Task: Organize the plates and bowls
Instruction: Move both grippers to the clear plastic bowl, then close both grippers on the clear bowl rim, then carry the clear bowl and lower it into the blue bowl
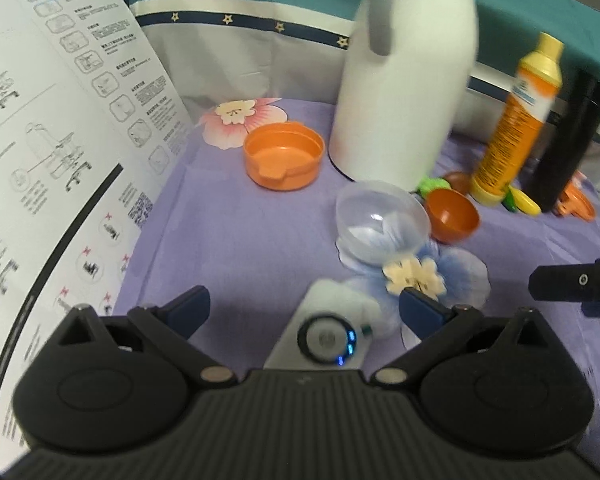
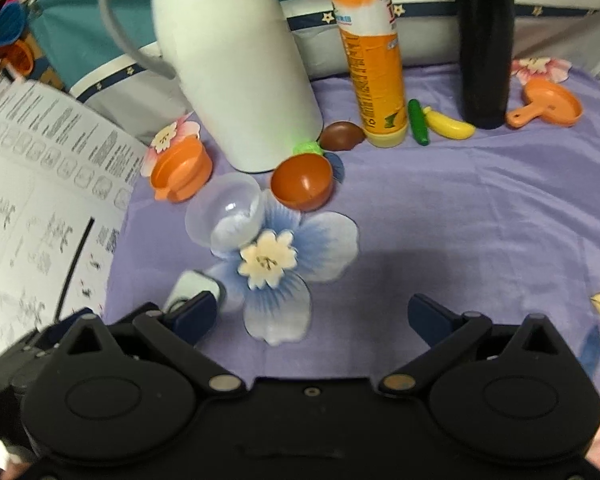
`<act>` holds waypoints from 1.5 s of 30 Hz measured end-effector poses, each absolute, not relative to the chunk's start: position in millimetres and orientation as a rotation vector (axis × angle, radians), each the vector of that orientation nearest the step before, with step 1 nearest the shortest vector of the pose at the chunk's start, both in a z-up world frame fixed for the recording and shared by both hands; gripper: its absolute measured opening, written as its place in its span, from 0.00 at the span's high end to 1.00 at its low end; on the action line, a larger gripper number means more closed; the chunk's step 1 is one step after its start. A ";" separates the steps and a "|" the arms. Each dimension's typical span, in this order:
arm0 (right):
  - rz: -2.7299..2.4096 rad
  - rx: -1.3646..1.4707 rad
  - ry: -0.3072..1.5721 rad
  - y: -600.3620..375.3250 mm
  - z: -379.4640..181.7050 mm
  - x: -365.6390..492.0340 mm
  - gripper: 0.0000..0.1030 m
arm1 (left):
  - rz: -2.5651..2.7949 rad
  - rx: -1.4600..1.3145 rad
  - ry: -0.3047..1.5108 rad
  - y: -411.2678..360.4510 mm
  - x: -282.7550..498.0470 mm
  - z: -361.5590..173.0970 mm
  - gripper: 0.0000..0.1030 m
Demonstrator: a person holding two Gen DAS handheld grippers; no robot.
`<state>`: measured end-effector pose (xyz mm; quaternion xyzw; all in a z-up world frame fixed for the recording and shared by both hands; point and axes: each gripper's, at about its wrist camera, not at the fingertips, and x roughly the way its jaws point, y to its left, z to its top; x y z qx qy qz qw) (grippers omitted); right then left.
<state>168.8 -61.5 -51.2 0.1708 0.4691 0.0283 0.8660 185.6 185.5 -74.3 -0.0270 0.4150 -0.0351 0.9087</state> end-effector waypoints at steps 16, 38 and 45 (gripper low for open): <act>0.116 0.518 1.003 -39.1 -88.1 253.4 0.48 | -0.074 -0.019 0.904 163.2 263.5 -106.9 0.12; 0.156 0.460 1.017 -15.8 -111.9 282.3 0.92 | -0.130 0.005 0.966 145.8 288.3 -127.9 0.78; 0.157 0.430 1.012 -14.6 -105.1 270.5 0.92 | -0.136 -0.001 0.970 142.8 274.3 -118.8 0.79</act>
